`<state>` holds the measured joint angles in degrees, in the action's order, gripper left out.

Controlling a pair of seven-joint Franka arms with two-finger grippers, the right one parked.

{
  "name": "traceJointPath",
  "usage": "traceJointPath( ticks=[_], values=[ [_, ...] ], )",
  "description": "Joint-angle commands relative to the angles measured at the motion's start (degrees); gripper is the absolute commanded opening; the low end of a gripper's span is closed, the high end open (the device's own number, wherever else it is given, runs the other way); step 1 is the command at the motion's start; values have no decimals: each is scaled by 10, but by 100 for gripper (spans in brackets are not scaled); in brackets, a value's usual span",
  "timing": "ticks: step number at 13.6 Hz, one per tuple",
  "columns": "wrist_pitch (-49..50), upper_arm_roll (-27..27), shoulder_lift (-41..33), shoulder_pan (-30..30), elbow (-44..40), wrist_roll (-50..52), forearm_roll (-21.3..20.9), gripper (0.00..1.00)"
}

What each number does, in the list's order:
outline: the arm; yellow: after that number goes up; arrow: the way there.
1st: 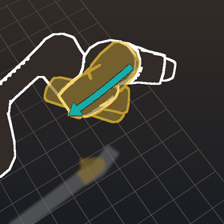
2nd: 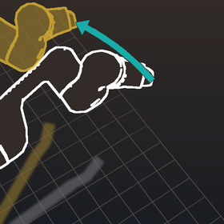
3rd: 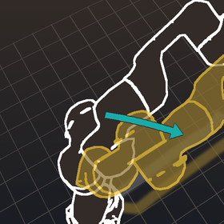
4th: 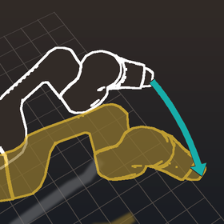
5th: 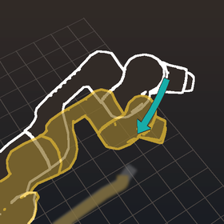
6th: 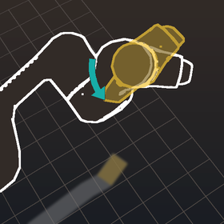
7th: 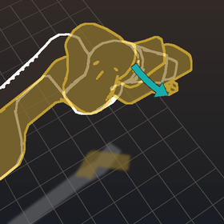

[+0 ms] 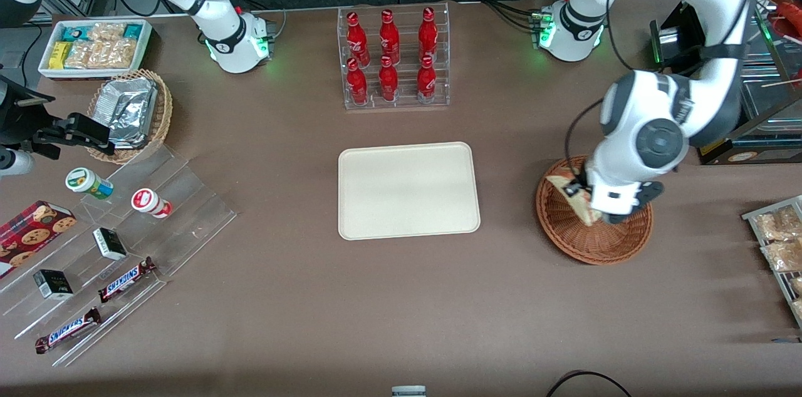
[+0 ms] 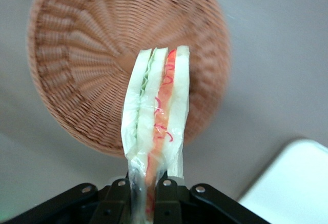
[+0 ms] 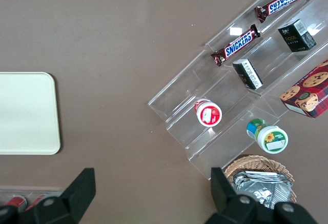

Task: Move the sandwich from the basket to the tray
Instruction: 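Carry the sandwich with the left gripper over the cream tray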

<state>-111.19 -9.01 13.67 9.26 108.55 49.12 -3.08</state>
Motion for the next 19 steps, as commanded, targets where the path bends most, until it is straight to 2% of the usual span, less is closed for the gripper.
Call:
traceJointPath(
  ticks=[1,5,10,19],
  values=[
    [16,6,2,66,-26,18,-1,0],
    [9,6,35,146,-69,20,-2,0],
    [5,6,127,233,-171,22,-2,0],
    [11,6,249,294,-300,-16,-4,0]
  ],
)
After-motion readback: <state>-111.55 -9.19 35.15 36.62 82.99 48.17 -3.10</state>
